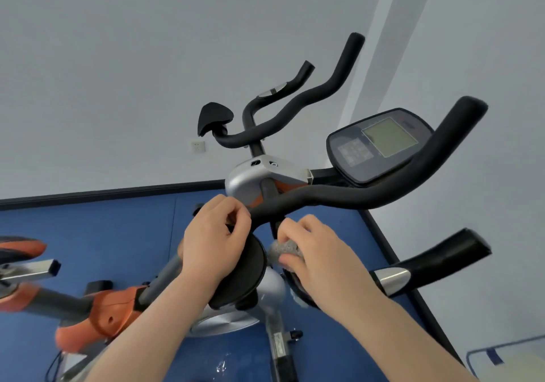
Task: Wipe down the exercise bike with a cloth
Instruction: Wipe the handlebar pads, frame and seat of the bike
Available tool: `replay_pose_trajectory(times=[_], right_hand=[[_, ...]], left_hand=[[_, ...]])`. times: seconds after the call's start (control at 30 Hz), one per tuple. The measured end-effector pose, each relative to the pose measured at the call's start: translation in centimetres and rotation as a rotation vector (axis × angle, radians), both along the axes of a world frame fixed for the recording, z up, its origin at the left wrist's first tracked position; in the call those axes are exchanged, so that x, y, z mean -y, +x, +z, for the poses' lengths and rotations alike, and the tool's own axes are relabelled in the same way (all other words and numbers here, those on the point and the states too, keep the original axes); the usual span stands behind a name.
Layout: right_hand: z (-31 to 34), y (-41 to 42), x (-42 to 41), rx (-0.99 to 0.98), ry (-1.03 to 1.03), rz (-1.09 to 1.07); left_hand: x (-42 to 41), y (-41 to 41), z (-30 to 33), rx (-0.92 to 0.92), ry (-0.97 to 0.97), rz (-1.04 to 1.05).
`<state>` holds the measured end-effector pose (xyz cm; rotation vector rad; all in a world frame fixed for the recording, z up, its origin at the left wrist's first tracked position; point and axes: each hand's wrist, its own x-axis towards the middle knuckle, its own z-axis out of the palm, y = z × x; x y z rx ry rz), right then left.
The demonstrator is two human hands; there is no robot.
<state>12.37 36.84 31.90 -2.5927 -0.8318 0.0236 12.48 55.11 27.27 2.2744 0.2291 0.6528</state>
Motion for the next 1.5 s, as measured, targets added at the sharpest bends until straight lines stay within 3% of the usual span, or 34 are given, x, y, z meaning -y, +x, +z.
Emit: replay_pose_trajectory(times=[0.2, 0.4, 0.57, 0.63, 0.73, 0.9, 1.0, 1.17, 1.27, 1.33, 1.4, 1.5], right_hand=[[0.9, 1.7, -4.4, 0.172, -0.066, -0.181], [3.1, 1.4, -0.4, -0.200, 0.141, -0.212], [6.3, 5.4, -3.5, 0.199, 0.358, -0.244], [6.3, 7.7, -5.4, 0.187, 0.285, -0.187], [4.6, 9.7, -7.1, 0.062, -0.019, -0.143], [3.5, 10.2, -6.7, -0.045, -0.188, -0.055], [4.1, 11.4, -7.1, -0.119, -0.145, -0.048], [3.5, 11.8, -7.7, -0.030, -0.114, -0.082], [4.5, 11.9, -6.6, -0.173, -0.171, -0.023], [5.2, 12.5, -6.2, -0.279, -0.106, -0.028], [5.3, 12.9, -6.0, -0.219, -0.063, -0.066], [5.1, 12.2, -5.6, 0.123, 0.065, -0.020]], left_hand=[[-0.4, 0.2, 0.2, 0.004, -0.083, -0.089], [-1.1, 0.1, 0.3, -0.026, -0.186, -0.134], [-1.7, 0.5, 0.0, -0.048, -0.264, -0.274], [-1.7, 0.5, -0.1, -0.048, -0.279, -0.288], [-1.8, 0.6, -0.2, -0.028, -0.258, -0.302], [-1.9, 0.8, -0.3, -0.018, -0.241, -0.319], [-2.0, 0.7, -0.2, -0.024, -0.221, -0.334], [-2.0, 0.6, 0.0, -0.023, -0.219, -0.326], [-2.1, 0.5, 0.0, -0.020, -0.223, -0.328], [-2.1, 0.5, -0.1, -0.023, -0.227, -0.326], [-2.0, 0.5, -0.1, -0.021, -0.236, -0.326], [-2.0, 0.5, -0.3, -0.024, -0.242, -0.325]])
